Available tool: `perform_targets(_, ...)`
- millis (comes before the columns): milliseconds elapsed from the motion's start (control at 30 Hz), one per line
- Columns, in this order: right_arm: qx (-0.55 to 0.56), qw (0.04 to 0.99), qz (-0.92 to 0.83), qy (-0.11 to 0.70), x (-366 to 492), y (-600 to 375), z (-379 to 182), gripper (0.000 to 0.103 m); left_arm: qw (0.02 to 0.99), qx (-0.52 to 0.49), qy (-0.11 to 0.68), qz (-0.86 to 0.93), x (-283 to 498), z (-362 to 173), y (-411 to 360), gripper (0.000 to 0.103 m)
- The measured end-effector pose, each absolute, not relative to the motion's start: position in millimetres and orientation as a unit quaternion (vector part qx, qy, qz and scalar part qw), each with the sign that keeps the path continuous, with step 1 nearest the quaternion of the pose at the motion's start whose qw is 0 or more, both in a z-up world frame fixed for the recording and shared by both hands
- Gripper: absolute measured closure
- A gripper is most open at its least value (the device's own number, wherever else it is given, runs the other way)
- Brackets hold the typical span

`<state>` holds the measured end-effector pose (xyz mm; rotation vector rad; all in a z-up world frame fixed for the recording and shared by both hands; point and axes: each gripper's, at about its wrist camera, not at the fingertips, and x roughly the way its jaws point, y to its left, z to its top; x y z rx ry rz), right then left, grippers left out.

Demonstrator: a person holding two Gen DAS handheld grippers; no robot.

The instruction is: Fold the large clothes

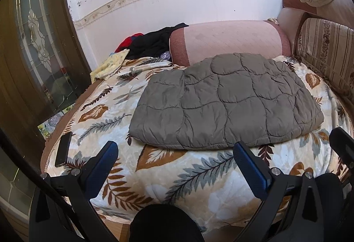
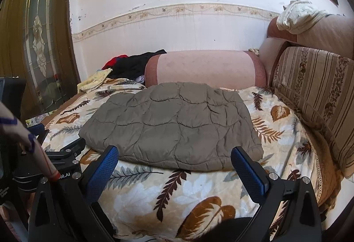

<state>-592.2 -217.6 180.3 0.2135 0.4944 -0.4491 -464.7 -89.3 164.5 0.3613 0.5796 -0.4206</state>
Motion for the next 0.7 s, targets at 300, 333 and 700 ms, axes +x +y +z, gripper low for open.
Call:
perform_targets(300, 0.104, 0.934, -0.223, 0.260, -587, -219, 172, 0.000, 0.916, 0.176, 0.297, -0.205, -456, 153, -88, 0.000)
perform_targets(333, 0.103, 0.933, -0.224, 0.262, -587, -220, 171, 0.000, 0.915, 0.175, 0.299, -0.205, -454, 151, -88, 0.000)
perform_targets(700, 0.092, 0.916, -0.236, 0.312, -567, -222, 146, 0.000, 0.909, 0.170, 0.327, -0.196, -436, 130, -85, 0.000)
